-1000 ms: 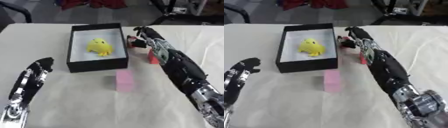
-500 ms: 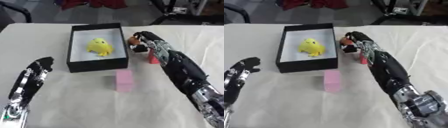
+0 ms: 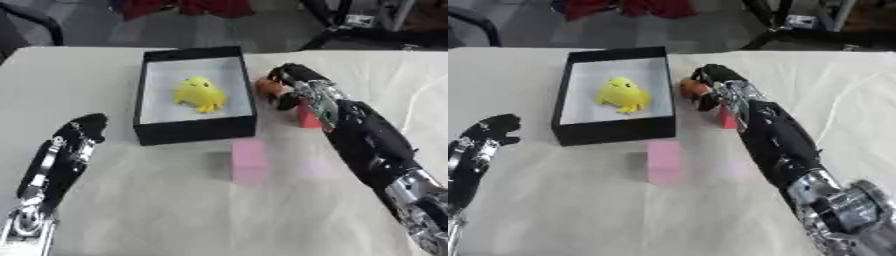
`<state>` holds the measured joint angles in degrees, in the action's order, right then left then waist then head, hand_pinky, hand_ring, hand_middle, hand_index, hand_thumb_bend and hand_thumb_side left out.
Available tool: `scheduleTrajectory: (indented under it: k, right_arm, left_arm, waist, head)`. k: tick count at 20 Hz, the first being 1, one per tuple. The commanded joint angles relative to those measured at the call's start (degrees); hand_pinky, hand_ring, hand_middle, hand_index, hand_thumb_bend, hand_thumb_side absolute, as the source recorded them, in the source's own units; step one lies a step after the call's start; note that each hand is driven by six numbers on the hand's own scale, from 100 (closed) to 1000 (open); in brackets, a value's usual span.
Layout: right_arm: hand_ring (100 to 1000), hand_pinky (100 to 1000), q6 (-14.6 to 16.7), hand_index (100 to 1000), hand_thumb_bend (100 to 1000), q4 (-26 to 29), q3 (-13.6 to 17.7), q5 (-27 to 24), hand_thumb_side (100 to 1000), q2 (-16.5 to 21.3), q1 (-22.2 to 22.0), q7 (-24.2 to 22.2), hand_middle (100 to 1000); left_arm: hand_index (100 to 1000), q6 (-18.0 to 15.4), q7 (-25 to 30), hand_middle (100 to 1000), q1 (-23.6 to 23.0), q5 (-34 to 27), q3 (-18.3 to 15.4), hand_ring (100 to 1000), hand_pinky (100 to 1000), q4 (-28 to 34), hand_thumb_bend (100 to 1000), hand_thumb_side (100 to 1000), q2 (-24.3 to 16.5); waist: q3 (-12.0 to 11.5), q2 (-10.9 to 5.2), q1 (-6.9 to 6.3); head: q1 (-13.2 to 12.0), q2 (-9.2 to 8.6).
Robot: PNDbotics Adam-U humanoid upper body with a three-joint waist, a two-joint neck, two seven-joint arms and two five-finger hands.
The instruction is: Pick up objects on the table and place them in the box.
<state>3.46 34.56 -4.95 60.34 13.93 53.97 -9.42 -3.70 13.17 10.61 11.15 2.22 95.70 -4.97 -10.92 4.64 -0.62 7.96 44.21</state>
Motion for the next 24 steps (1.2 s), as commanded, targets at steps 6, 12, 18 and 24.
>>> scheduleTrajectory:
  k: [6, 12, 18, 24]
  right_arm:
    - [619, 799, -2.36, 328, 100, 3.24, 0.26, -0.78, 100, 1.4, 0.84, 8.2, 496]
    - [596, 786, -3.14, 297, 100, 6.27, -0.83, -4.13, 100, 1.72, 1.02, 14.18, 473]
    - [560, 764, -2.46, 252, 100, 12.37, -1.52, -8.36, 100, 1.53, 2.29, 16.89, 439]
    - [557, 763, -2.15, 252, 100, 18.07, -4.68, -13.87, 100, 0.39, 3.22, 14.28, 439]
  left_arm:
    - [820, -0.05, -0.16, 762, 0.66, 0.07, -0.08, 835, 793, 1.12, 238, 740, -0.36]
    - [820, -0.02, -0.2, 762, 0.6, 0.13, -0.1, 835, 793, 1.13, 239, 740, -0.42]
    - [819, -0.04, -0.2, 761, 0.47, 0.2, -0.1, 834, 793, 1.09, 240, 739, -0.46]
    - [819, -0.1, -0.06, 761, 0.48, 0.2, 0.02, 834, 793, 1.06, 242, 738, -0.42]
  waist:
    - [0.05, 0.08, -0.15]
    - [0.1, 0.16, -0.13]
    - [0.12, 0.01, -0.07]
    - [-0.15, 0.03, -0.06]
  head:
    - [-0.01, -0.09]
    - [-0.01, -0.09]
    - [-0.02, -0.09]
    - [0.33, -0.09]
